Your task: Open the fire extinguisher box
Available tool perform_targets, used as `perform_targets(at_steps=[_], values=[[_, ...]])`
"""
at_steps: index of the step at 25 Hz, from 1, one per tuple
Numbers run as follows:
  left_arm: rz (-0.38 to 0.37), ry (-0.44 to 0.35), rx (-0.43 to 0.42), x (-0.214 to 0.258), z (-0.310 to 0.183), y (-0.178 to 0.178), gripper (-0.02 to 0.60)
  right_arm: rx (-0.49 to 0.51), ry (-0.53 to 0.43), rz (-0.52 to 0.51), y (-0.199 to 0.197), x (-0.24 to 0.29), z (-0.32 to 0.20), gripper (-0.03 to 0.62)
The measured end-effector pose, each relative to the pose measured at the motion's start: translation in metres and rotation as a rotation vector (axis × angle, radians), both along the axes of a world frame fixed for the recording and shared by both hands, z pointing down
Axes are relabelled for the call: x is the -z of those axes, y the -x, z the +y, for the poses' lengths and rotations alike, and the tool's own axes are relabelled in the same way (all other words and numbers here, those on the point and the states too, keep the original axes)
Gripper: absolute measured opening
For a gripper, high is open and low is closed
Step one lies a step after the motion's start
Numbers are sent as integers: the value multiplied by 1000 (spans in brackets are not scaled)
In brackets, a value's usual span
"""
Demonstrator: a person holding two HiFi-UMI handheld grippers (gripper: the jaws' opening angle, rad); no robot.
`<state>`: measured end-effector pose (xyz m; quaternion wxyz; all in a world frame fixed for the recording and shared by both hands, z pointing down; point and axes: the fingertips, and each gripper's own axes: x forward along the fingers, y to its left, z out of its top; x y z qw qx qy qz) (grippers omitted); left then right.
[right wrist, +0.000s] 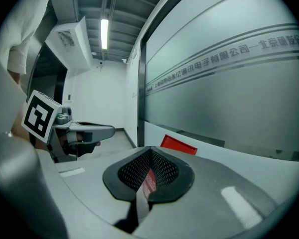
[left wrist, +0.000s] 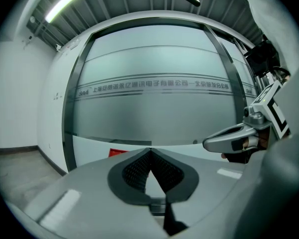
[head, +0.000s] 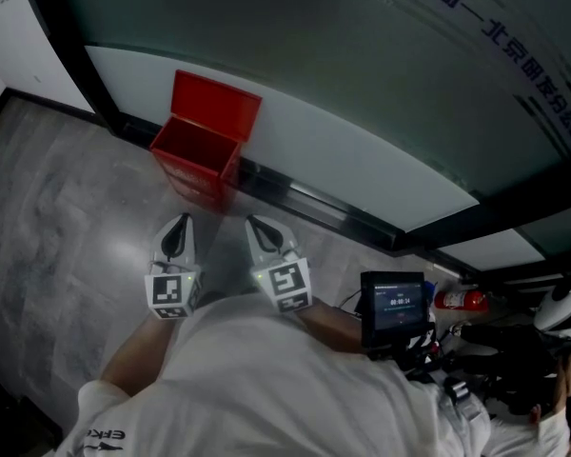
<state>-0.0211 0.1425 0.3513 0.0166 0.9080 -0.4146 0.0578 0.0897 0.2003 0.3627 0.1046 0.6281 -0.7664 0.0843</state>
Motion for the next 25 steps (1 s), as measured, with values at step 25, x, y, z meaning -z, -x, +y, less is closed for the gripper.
perform_targets(at_steps=[25], values=[[-9,36,36,-17,-14,-4,2,23,6,-4,-11,-9,-19,11]])
